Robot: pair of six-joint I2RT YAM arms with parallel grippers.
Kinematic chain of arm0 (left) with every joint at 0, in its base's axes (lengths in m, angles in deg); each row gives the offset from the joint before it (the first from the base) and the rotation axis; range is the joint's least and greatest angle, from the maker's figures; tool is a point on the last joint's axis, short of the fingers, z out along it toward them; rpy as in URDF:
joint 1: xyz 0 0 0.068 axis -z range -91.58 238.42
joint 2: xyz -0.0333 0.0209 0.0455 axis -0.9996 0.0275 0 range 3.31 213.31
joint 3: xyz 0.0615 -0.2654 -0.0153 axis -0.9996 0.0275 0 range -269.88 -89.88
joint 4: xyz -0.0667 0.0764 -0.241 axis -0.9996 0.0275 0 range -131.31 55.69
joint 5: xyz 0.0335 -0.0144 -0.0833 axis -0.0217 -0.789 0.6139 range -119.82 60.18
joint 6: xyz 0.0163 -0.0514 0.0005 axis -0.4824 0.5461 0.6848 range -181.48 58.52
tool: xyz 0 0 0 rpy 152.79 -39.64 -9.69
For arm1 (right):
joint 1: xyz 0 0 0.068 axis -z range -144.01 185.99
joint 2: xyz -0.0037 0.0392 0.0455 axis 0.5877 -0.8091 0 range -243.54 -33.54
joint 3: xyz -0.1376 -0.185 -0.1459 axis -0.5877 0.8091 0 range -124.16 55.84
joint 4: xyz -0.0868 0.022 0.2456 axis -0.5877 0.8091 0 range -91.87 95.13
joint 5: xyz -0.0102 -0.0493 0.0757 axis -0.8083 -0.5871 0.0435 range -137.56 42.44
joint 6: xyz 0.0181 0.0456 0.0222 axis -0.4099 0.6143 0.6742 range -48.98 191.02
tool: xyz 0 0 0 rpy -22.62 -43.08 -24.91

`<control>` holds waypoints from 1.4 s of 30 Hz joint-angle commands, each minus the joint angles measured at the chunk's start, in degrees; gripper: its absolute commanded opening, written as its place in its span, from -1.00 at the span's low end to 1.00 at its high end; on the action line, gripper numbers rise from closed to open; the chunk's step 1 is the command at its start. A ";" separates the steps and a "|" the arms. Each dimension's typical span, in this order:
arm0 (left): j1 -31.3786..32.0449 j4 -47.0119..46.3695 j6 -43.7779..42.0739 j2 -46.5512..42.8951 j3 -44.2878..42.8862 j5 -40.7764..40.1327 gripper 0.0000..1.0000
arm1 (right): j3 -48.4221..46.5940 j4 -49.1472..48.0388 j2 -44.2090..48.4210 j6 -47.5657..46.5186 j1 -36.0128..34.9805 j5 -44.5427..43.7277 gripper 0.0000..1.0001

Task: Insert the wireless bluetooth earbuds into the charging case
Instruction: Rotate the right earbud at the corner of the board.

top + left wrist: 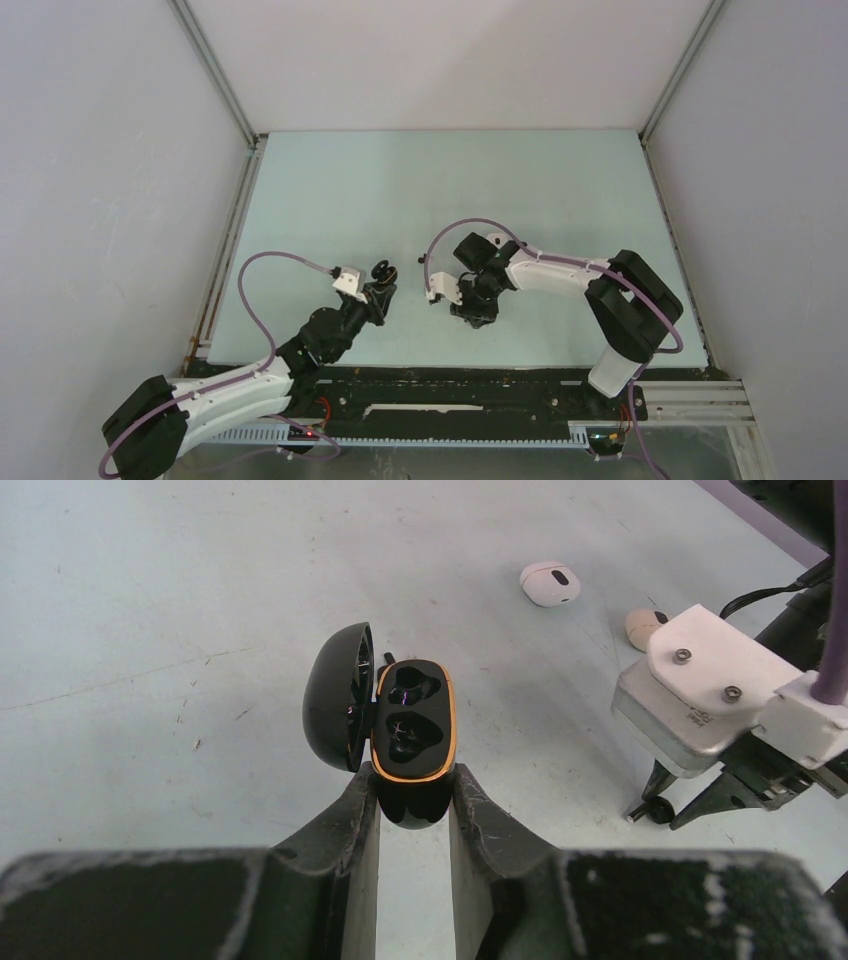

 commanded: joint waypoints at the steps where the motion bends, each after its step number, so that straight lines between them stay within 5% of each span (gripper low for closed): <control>1: -0.21 -2.24 -0.34 -0.41 0.34 0.68 -0.94 | -4.66 8.54 -0.86 -7.03 0.86 4.53 -0.50; 6: -0.25 -2.24 -0.51 0.15 0.34 1.13 -0.94 | -13.55 27.11 -8.67 -15.30 2.78 4.90 -0.49; 10: -0.24 -2.24 -0.39 1.13 0.12 1.31 -0.94 | -19.61 26.71 -15.86 -10.86 7.53 0.01 -0.21; 13: -0.20 -2.24 -0.51 1.30 -0.18 1.63 -0.94 | -25.73 22.39 -16.68 -4.72 13.01 1.00 0.30; 15: -0.18 -2.16 -0.57 1.06 -0.06 1.92 -0.94 | -27.35 20.52 -13.68 -1.26 15.79 6.92 0.47; 21: -0.27 -1.76 -1.16 0.75 -0.02 1.35 -0.94 | -18.53 11.44 2.96 3.96 17.06 12.09 0.54; 24: -0.34 -1.91 -1.56 1.93 -0.77 1.16 -0.94 | -7.54 -2.71 15.79 7.54 17.43 10.00 0.63; 26: -0.27 -2.50 -1.43 2.70 -0.73 1.00 -0.94 | 3.38 -15.55 25.01 10.39 19.66 9.53 0.97; 27: -0.33 -2.77 -1.29 2.93 -0.72 1.04 -0.94 | 7.15 -21.97 28.58 12.74 21.38 10.90 0.99; 29: -0.31 -3.08 -1.14 3.55 -0.80 1.17 -0.94 | 11.35 -30.82 30.87 20.54 25.01 12.89 0.99; 31: -0.33 -3.20 -1.06 3.88 -0.97 1.25 -0.94 | 9.52 -27.21 27.74 17.15 26.56 18.78 0.99; 36: -0.33 -3.21 -0.38 3.02 -0.37 1.00 -0.94 | 4.11 -17.17 17.16 2.24 21.87 10.74 -0.09; 42: -0.28 -3.12 -0.77 1.16 0.34 0.25 -0.94 | 4.24 -16.71 9.54 -5.52 14.34 -1.26 -0.30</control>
